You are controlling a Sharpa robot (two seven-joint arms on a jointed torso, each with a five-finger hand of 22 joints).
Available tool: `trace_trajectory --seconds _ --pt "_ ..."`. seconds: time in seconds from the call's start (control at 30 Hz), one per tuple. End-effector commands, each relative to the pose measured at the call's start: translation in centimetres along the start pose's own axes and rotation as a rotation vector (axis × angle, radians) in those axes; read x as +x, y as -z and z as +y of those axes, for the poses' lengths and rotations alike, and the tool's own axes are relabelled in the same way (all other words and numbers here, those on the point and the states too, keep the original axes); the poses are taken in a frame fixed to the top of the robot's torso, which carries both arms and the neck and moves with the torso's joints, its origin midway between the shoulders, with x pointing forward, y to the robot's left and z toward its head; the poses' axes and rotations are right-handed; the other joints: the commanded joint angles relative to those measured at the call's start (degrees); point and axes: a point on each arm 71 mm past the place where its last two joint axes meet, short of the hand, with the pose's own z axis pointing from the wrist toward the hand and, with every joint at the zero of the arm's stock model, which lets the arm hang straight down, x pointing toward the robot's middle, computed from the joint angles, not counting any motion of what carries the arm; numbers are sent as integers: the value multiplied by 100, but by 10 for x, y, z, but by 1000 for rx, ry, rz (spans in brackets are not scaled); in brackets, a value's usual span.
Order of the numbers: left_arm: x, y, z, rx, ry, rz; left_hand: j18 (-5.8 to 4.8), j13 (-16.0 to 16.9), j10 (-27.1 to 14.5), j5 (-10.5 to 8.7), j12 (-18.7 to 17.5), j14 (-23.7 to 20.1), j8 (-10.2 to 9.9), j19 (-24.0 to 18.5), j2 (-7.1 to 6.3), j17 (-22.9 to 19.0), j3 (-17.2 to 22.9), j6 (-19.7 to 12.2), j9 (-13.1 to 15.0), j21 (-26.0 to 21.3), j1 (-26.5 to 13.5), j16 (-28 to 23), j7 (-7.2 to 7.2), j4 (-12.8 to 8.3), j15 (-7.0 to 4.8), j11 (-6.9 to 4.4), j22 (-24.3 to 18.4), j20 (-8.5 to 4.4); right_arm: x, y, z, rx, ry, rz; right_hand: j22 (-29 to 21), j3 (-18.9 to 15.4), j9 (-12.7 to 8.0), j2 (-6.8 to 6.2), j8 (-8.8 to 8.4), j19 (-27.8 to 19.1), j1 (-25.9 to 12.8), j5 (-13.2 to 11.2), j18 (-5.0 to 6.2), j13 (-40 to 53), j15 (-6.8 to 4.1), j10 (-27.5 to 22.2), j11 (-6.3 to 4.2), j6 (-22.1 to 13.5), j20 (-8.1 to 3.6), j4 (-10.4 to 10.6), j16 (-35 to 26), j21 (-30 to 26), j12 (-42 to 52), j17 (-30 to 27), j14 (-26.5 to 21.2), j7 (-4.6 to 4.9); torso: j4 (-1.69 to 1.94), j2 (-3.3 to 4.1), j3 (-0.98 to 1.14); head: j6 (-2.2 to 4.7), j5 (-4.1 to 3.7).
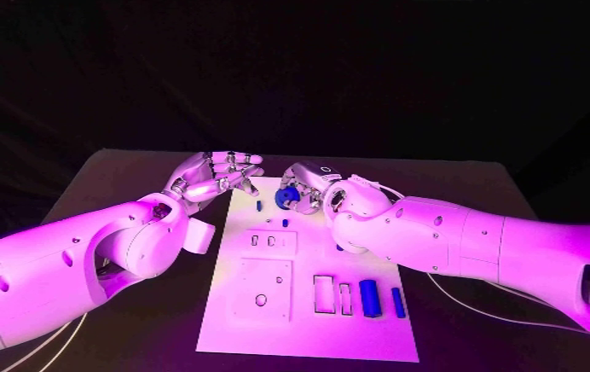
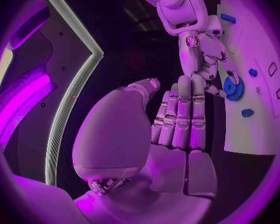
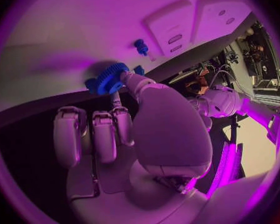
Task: Assemble the parts on the task board
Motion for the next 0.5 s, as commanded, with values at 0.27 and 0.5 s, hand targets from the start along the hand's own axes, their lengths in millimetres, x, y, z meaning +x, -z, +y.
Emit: trace_trajectory --seconds 0.27,0.5 --pt "2 0 -1 7 4 15 66 9 -34 -24 -38 -26 -32 -25 -21 8 37 -32 8 31 -57 33 61 -11 9 19 5 -1 2 2 -5 25 22 15 668 43 726 38 246 13 -79 17 -103 313 -6 -16 14 137 8 4 3 -28 -45 1002 497 -95 -2 -2 -1 -2 5" --pt "1 0 -1 7 3 14 66 9 -34 -24 -38 -26 -32 -25 -21 8 37 -32 8 31 -57 33 61 -11 9 19 5 -1 1 3 -7 23 15 -2 671 49 729 18 244 15 -112 15 -104 310 -3 -20 17 131 11 0 0 -27 -49 993 495 -92 2 2 1 0 2"
